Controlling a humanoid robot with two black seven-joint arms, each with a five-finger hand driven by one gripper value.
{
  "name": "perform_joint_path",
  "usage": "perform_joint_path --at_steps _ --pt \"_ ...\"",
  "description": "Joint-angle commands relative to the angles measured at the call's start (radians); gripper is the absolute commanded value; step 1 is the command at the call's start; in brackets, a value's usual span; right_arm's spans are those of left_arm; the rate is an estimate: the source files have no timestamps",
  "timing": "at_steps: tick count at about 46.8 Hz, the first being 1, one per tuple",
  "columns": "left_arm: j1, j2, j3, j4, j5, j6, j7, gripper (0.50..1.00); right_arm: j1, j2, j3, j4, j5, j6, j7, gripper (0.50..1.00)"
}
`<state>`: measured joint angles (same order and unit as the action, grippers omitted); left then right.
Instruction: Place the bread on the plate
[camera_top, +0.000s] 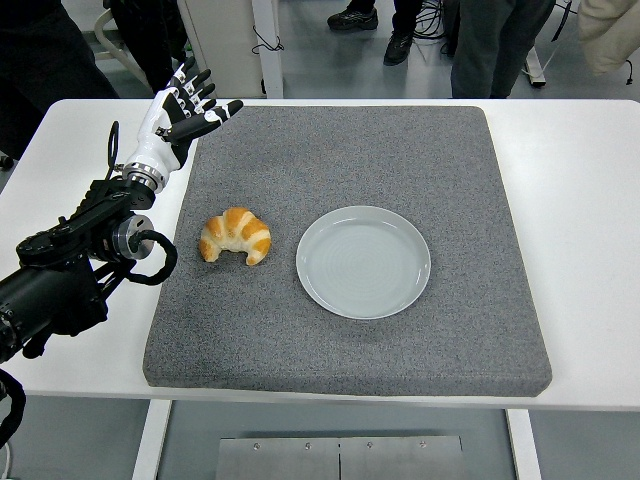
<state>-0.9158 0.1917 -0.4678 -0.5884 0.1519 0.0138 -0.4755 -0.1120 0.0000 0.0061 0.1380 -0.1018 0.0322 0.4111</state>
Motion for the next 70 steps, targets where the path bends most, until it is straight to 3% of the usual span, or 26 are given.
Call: perform_joint_path --at_steps 1,55,59,65,70 --pt "0.000 0.002 -0.002 0.001 0.000 0.000 0.000 0.966 0.000 0.000 0.000 0.000 -0.001 0.000 0.000 1.000" --pt "-0.017 0.003 0.014 -0.016 0.017 -0.005 0.017 0.963 0.000 0.000 0.000 -0.001 0.001 0.000 0.000 1.000" --pt "-0.020 0.009 0.014 -0.018 0.017 -0.003 0.044 0.961 0.000 0.000 0.000 -0.001 -0.001 0.000 0.000 1.000" --pt "-0.026 0.018 0.009 -0.018 0.015 -0.003 0.147 0.961 0.000 0.000 0.000 -0.001 -0.001 0.000 0.000 1.000" --pt "-0.043 0.023 0.011 -0.018 0.015 0.000 0.204 0.960 0.000 0.000 0.000 -0.001 -0.001 0.000 0.000 1.000"
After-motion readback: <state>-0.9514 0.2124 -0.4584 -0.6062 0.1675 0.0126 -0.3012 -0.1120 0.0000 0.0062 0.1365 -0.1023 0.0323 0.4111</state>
